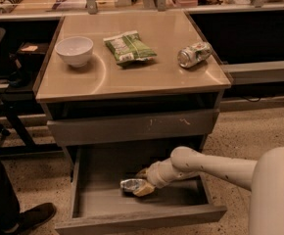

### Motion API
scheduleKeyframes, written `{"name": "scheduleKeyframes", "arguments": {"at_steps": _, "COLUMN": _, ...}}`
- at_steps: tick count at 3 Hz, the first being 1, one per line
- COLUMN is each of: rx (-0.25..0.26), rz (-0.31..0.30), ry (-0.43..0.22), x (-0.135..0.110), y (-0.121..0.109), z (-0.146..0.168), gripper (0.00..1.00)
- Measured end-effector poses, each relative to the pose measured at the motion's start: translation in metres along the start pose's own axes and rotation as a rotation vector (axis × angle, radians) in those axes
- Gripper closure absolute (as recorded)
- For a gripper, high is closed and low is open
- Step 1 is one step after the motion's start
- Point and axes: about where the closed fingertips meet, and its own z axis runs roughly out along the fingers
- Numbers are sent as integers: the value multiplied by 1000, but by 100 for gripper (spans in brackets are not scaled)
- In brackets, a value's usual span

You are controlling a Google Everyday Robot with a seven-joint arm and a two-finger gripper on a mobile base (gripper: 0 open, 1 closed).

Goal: Pick redbull can from middle drawer and place on counter

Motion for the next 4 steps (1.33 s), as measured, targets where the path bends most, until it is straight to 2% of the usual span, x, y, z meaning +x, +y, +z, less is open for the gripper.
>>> {"name": "scheduleKeyframes", "arguments": {"at_steps": 2, "rx": 139, "rz": 72, "ry": 12, "x": -34, "y": 28, "z": -59, "gripper": 100}}
{"name": "scheduleKeyframes", "arguments": {"at_steps": 3, "rx": 179, "rz": 88, "ry": 46, "x": -58, "y": 35, "z": -86, "gripper": 100}}
{"name": "scheduleKeyframes", "arguments": {"at_steps": 4, "rx": 196, "rz": 74, "ry": 82, "x": -94, "y": 34, "z": -113, "gripper": 100}}
